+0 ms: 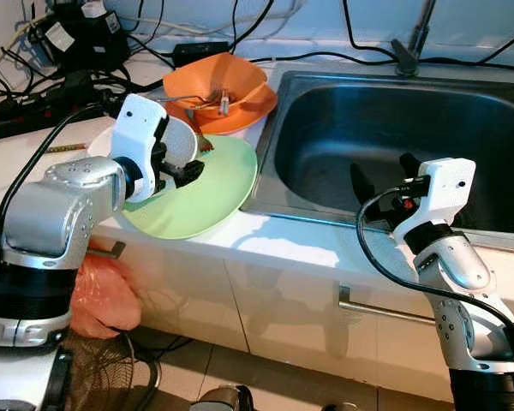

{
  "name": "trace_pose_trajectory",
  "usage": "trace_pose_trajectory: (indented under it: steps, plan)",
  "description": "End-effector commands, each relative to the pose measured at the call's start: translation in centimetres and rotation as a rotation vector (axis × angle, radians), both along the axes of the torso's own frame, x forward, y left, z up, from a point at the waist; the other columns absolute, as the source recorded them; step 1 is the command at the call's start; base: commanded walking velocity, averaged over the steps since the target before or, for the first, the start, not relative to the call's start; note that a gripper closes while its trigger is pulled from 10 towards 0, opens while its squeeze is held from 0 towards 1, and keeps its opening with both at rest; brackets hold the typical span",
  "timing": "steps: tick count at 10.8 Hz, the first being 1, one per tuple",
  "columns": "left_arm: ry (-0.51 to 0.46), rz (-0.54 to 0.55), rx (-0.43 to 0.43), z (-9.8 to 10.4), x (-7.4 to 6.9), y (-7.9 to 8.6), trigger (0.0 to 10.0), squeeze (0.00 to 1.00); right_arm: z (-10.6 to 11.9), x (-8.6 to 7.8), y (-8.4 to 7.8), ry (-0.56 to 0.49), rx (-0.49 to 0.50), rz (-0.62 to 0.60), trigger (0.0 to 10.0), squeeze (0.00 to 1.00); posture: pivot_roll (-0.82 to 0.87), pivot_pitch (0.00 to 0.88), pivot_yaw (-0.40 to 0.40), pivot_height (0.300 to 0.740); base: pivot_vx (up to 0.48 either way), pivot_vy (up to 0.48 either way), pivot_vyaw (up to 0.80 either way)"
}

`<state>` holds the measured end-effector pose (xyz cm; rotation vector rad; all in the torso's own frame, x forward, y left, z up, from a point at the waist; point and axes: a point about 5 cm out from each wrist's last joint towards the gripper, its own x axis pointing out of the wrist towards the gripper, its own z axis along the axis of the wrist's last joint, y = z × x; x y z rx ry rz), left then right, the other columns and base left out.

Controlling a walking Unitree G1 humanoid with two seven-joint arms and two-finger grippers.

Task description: Kitchen organization

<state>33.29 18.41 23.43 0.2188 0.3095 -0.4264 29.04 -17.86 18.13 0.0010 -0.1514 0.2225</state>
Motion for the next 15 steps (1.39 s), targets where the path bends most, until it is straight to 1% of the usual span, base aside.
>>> trace_pose_trajectory:
  steps: [1,2,6,7,8,11,13,15]
  plan:
    - [0.029,-0.003,0.026,-0.9,-0.1,0.4,1.9,0.0,0.2,0.2,0.0,-0.013,-0.009,-0.002,10.0,0.0,0.04,0.069,0.11,0.74,0.0,0.0,0.0]
    - [0.021,-0.008,0.036,-1.1,-0.1,0.4,0.0,0.0,0.2,0.1,0.0,-0.013,-0.009,-0.003,10.0,0.0,0.04,0.068,0.11,0.74,0.0,0.0,0.0]
    - [0.022,-0.022,0.04,-1.6,-0.2,0.4,0.0,0.0,0.1,-0.1,0.1,-0.002,-0.008,0.013,10.0,0.0,0.04,0.072,0.108,0.74,0.0,0.0,0.0]
    - [0.014,-0.037,0.042,-1.7,-0.3,0.3,0.0,0.0,0.0,-0.3,0.5,0.023,0.033,0.08,10.0,0.0,0.04,0.075,0.106,0.74,0.0,0.0,0.0]
    - [0.01,-0.036,0.048,-1.8,-0.3,0.3,0.0,0.0,0.1,-0.6,0.7,0.032,0.052,0.117,10.0,0.0,0.04,0.078,0.106,0.74,0.0,0.0,0.0]
    - [-0.019,-0.032,0.055,-1.6,-0.4,0.5,0.0,0.0,-0.3,-0.8,1.1,0.042,0.046,0.133,10.0,0.0,0.04,0.08,0.107,0.74,0.0,0.0,0.0]
    - [-0.025,-0.035,0.062,-1.7,-0.4,0.4,0.0,0.0,-0.3,-0.8,0.9,0.048,0.044,0.131,10.0,0.0,0.03,0.081,0.107,0.74,0.0,0.0,0.0]
    - [-0.059,-0.036,0.085,-1.5,-0.3,0.4,0.0,0.0,-0.2,-0.8,0.9,0.047,0.042,0.131,10.0,0.0,0.03,0.079,0.103,0.74,0.0,0.0,0.0]
